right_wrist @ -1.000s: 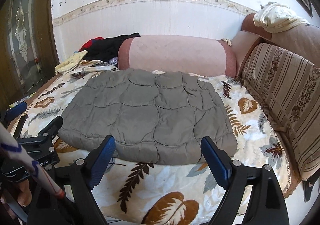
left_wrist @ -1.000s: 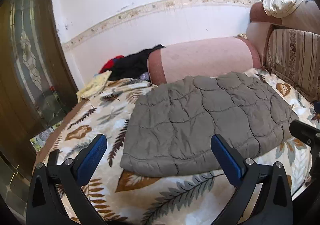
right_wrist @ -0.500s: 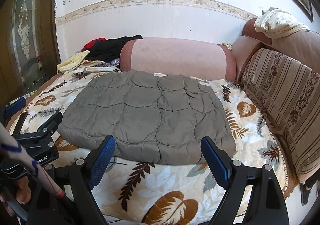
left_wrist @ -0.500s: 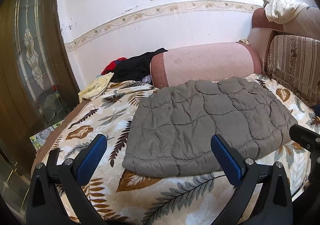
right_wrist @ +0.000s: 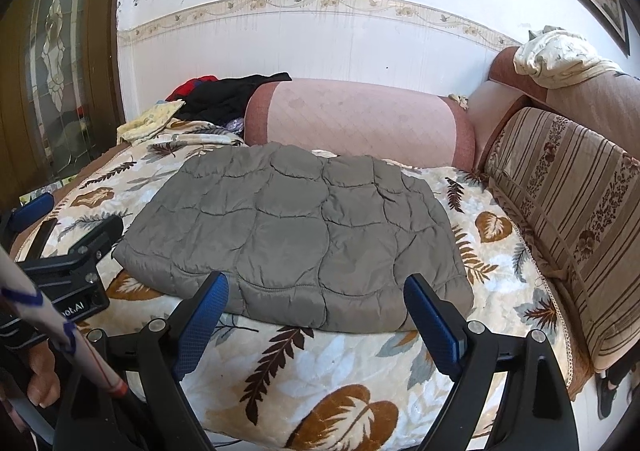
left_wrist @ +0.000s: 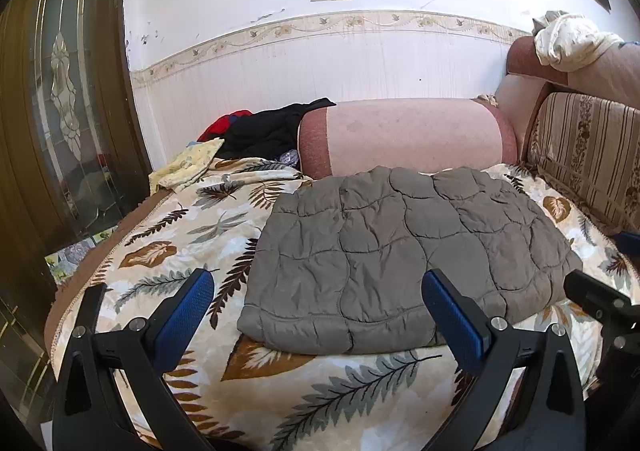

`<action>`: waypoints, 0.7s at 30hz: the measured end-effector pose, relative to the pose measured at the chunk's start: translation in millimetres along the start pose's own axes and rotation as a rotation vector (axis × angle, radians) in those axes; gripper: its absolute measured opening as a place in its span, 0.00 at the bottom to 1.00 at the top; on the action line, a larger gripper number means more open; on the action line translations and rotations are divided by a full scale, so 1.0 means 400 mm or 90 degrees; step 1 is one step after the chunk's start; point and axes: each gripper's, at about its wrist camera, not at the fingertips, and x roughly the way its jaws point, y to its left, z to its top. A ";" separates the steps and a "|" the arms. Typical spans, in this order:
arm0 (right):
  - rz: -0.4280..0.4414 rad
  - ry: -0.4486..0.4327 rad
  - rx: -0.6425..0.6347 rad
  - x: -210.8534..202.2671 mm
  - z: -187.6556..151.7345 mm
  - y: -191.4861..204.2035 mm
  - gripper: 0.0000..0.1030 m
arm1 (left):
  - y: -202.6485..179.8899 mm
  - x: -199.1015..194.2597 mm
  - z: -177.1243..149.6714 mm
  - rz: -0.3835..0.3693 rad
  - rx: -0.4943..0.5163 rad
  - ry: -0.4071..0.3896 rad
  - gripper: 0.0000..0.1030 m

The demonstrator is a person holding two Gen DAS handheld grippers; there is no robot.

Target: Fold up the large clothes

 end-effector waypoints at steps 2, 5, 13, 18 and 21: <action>0.000 0.000 -0.001 0.000 0.000 0.002 0.90 | 0.001 0.002 0.001 0.010 -0.005 0.001 1.00; 0.000 0.000 -0.003 0.001 0.001 0.004 0.90 | 0.000 0.004 0.001 0.021 0.003 0.004 1.00; 0.000 0.006 -0.007 0.007 0.002 0.007 0.90 | -0.001 0.006 0.000 0.020 0.004 0.001 1.00; 0.001 0.008 -0.007 0.010 0.003 0.006 0.90 | 0.002 0.006 -0.003 0.018 0.005 0.002 1.00; 0.002 0.009 -0.007 0.012 0.002 0.005 0.90 | 0.002 0.005 -0.003 0.016 0.001 0.001 1.00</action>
